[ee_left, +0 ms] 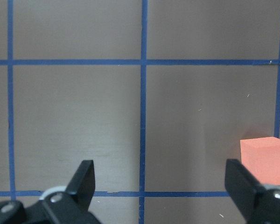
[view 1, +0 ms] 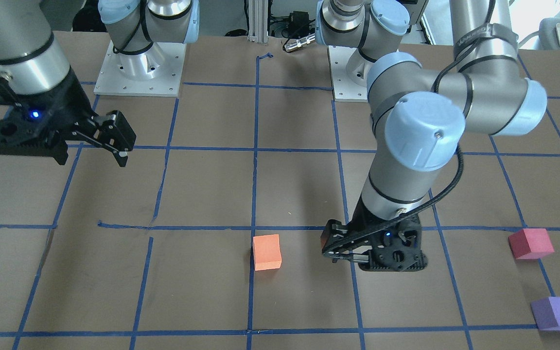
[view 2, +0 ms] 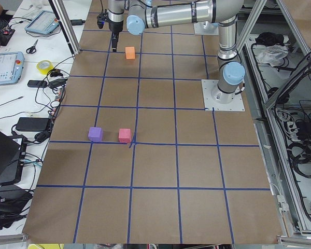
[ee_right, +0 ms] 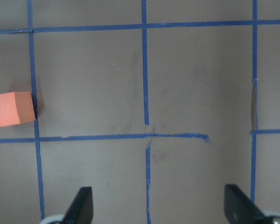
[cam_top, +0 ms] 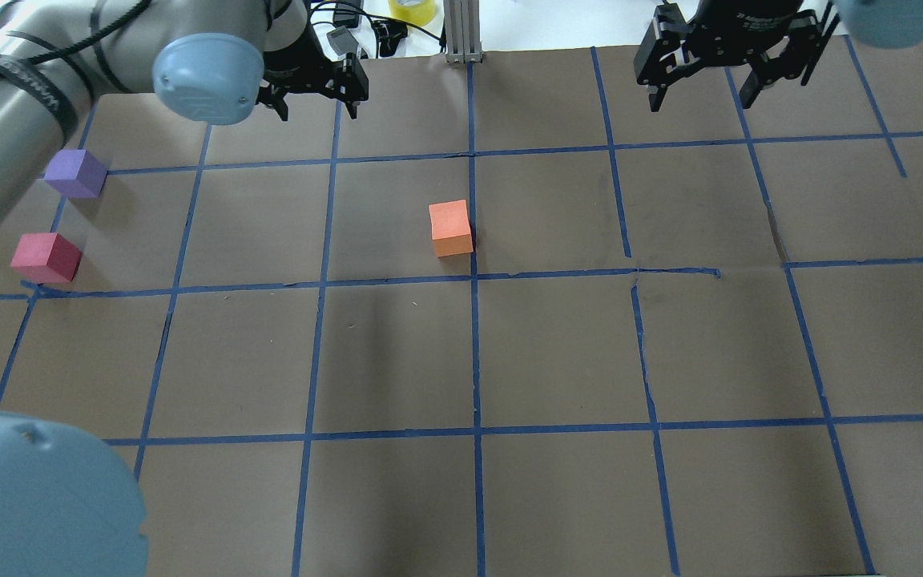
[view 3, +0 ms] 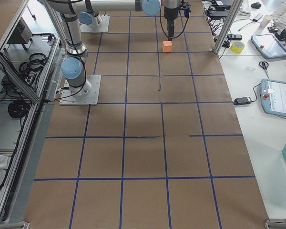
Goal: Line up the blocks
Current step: 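Lower the open left gripper over the orange cube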
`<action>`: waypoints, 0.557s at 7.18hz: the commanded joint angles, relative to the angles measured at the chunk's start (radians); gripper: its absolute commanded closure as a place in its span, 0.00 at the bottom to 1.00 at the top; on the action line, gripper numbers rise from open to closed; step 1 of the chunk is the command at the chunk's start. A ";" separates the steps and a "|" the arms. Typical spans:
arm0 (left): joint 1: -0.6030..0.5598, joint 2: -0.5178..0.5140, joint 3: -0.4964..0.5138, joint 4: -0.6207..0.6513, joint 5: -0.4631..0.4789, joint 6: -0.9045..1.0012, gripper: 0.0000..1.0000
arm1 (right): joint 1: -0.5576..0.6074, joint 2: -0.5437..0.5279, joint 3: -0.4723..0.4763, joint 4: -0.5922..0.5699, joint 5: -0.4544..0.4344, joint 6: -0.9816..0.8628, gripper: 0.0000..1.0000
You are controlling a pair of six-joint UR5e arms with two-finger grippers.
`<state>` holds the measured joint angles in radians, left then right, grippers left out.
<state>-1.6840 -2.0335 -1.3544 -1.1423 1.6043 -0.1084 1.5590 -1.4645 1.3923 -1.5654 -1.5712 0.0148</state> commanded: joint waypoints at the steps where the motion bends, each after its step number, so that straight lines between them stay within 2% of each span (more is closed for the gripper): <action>1: -0.093 -0.103 0.015 0.038 -0.006 -0.098 0.00 | 0.013 -0.094 0.011 0.117 0.019 -0.009 0.00; 2: -0.117 -0.137 0.015 0.059 -0.007 -0.106 0.00 | 0.027 -0.095 0.010 0.117 0.083 -0.004 0.00; 4: -0.137 -0.186 0.009 0.073 -0.064 -0.175 0.00 | 0.032 -0.099 0.013 0.116 0.077 -0.018 0.00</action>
<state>-1.8063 -2.1881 -1.3408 -1.0783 1.5749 -0.2539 1.5857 -1.5576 1.4040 -1.4513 -1.5015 0.0032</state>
